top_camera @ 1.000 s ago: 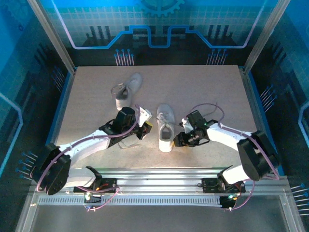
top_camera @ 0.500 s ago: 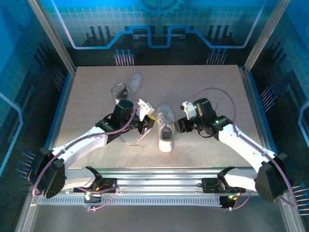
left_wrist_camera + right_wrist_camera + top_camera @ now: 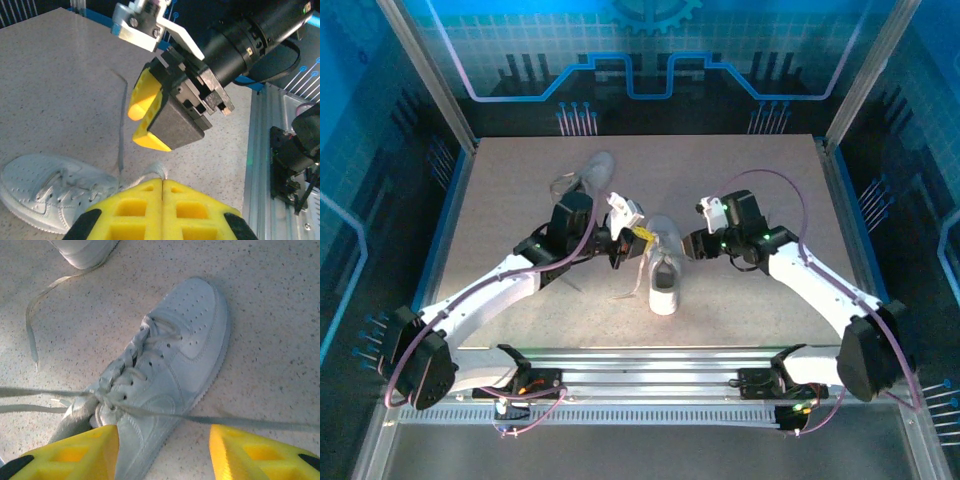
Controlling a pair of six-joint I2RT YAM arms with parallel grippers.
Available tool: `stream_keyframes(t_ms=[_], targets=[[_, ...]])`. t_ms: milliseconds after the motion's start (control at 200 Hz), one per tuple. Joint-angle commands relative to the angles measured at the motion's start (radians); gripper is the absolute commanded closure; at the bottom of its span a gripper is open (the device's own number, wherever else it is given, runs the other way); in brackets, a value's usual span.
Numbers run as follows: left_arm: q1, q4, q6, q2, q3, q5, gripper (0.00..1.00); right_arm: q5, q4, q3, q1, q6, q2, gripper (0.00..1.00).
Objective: Tie the shoes
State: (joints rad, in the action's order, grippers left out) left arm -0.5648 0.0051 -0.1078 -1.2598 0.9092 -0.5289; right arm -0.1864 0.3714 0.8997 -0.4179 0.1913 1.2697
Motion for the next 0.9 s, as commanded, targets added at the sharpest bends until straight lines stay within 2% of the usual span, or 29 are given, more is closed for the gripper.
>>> stream_keyframes(t_ms=[0,90,185,475,720,895], targets=[[0.008,-0.018,-0.030,-0.032,0.051,-0.057,1.00,0.073,0.037,-0.015,0.056,0.087,-0.043,0.50],[0.008,-0.022,-0.027,-0.049,0.070,-0.048,1.00,0.134,0.135,-0.015,0.135,0.222,-0.015,0.50],[0.006,-0.030,-0.054,-0.062,0.091,-0.052,1.00,0.178,0.229,0.010,0.174,0.277,0.051,0.50],[0.005,-0.136,-0.122,-0.115,0.169,-0.070,1.00,0.209,0.324,0.144,0.248,0.317,0.288,0.46],[0.005,-0.187,-0.186,-0.127,0.197,-0.071,1.00,0.221,0.320,0.273,0.264,0.319,0.455,0.46],[0.006,-0.197,-0.204,-0.142,0.209,-0.065,1.00,0.293,0.433,0.416,0.261,0.305,0.621,0.47]])
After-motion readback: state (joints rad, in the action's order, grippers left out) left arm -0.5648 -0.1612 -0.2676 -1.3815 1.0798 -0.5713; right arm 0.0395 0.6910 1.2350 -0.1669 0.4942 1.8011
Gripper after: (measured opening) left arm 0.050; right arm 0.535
